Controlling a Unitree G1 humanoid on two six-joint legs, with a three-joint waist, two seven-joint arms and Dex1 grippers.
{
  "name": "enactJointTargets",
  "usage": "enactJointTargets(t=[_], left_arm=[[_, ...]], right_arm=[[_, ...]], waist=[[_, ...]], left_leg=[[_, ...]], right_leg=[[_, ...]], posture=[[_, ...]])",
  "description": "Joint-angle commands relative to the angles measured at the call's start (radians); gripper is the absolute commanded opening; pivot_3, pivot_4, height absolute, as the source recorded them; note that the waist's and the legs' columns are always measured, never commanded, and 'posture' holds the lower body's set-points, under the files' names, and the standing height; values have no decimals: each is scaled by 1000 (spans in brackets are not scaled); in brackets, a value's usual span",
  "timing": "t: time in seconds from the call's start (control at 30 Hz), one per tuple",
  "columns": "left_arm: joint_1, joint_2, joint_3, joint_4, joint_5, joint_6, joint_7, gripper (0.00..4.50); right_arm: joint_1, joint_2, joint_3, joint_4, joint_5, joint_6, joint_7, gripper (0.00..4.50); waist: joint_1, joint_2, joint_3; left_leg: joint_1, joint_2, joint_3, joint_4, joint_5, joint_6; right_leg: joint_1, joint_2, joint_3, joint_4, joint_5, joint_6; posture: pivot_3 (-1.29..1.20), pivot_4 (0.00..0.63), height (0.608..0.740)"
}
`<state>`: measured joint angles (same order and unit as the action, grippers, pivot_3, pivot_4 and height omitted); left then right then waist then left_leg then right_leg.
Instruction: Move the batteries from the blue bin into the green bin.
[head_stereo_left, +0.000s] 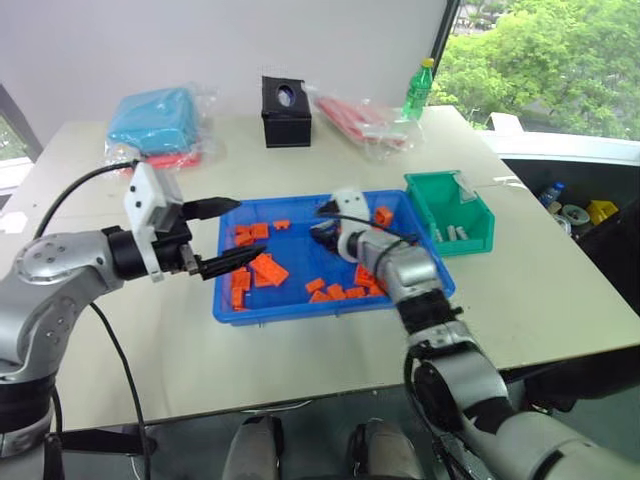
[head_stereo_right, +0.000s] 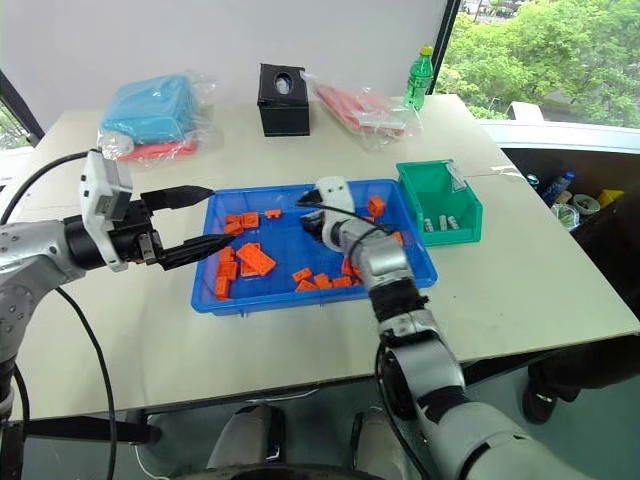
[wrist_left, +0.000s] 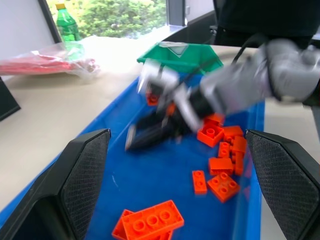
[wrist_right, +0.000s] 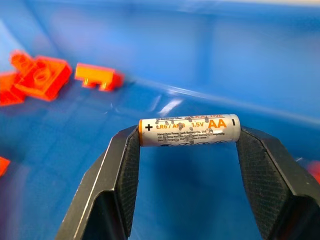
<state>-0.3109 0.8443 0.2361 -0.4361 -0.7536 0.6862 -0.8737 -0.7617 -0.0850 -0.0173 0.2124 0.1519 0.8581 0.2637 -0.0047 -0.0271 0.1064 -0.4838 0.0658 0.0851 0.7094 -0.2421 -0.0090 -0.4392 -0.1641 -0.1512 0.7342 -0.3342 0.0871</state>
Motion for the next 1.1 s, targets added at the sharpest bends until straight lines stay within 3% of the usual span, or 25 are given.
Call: enactJointTargets(t=[0.03,0.2,0.5,0.63,0.67,0.87,1.1], left_arm=[[-17,-12,-20,-7,-2,-24,-19,4500],[-57,-50,-81,35,19,-48,-49,4500],[-126,-110,-145,86,57,-79,-71,4500],[-128,-117,-148,90,64,-84,-72,4500],[-127,-118,-147,89,64,-84,-72,4500],[-108,-114,-129,68,58,-73,-61,4500],[-112,-110,-128,62,54,-66,-56,4500]], right_arm=[[19,-99,-105,-307,74,187,10,2246],[59,-282,-253,-397,85,274,2,2246],[79,-342,-320,-186,65,164,-30,2246],[64,-366,-304,-116,69,113,-18,4289],[63,-380,-287,-119,68,97,0,4460],[54,-512,-166,-190,92,-6,209,4460],[-17,-698,109,-142,65,-265,702,4460]], waist=[[1,0,0],[13,0,0],[12,2,0],[13,2,0],[13,2,0],[15,4,1],[14,4,1]], left_leg=[[0,0,0,0,0,0],[4,-1,2,0,-2,0],[5,1,7,-1,-2,1],[5,1,6,0,-2,1],[5,1,6,0,-2,1],[5,1,5,0,-2,1],[5,2,4,0,-2,2]], right_leg=[[0,0,0,-1,0,0],[3,0,0,-4,0,0],[5,2,0,-9,0,1],[6,3,0,-10,1,3],[6,3,0,-10,1,3],[7,4,0,-12,0,0],[8,5,0,-14,0,0]], posture=[[0,150,630],[0,150,630],[0,150,630],[0,150,630],[0,150,630],[0,150,630],[0,150,630]])
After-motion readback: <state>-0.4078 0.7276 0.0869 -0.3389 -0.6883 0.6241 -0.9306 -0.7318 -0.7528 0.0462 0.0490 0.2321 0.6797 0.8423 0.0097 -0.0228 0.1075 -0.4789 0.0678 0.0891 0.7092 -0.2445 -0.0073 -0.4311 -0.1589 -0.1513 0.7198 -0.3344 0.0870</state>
